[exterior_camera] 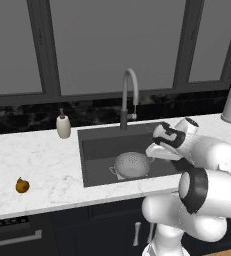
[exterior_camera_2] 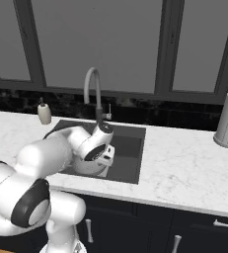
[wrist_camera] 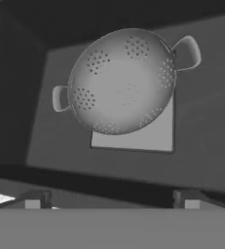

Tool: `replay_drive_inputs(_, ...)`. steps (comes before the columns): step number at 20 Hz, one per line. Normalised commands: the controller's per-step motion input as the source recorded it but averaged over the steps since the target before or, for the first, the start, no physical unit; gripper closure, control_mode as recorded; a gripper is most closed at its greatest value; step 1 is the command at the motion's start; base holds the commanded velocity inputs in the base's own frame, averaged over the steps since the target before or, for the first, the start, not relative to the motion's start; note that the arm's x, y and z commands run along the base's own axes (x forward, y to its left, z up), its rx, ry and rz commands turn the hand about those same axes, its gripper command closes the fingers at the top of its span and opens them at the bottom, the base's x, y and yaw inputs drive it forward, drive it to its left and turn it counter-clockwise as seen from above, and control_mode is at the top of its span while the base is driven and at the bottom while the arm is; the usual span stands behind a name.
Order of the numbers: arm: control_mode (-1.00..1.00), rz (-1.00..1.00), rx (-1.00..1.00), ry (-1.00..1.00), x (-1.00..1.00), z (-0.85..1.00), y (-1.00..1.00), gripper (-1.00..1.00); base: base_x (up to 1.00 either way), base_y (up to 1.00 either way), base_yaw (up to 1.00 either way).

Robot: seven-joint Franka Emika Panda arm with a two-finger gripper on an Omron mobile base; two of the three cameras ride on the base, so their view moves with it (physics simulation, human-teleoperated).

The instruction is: Put the colander in the sink, put the pear in the colander, and turn on the sink faucet and pour water over the colander.

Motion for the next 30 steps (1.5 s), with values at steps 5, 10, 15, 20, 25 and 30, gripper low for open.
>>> replay_drive_inputs(5, -1.00, 0.04, 0.00, 0.00, -0.35, 0.62, 0.75, -1.00, 0.00, 0.00, 0.00)
replay_drive_inputs(10, -1.00, 0.00, 0.00, 0.10, -0.11, 0.43, 0.88, -1.00, 0.00, 0.00, 0.00)
replay_drive_inputs(15, -1.00, 0.00, 0.00, 0.08, -0.06, 0.41, 0.96, -1.00, 0.00, 0.00, 0.00)
replay_drive_inputs(20, -1.00, 0.00, 0.00, 0.09, -0.02, 0.33, 0.95, -1.00, 0.00, 0.00, 0.00)
replay_drive_inputs(25, -1.00, 0.06, -0.02, 0.15, 0.00, 0.20, 0.96, -1.00, 0.00, 0.00, 0.00)
replay_drive_inputs(30, -1.00, 0.07, -0.07, 0.02, -0.01, -0.01, 0.93, -1.00, 0.00, 0.00, 0.00)
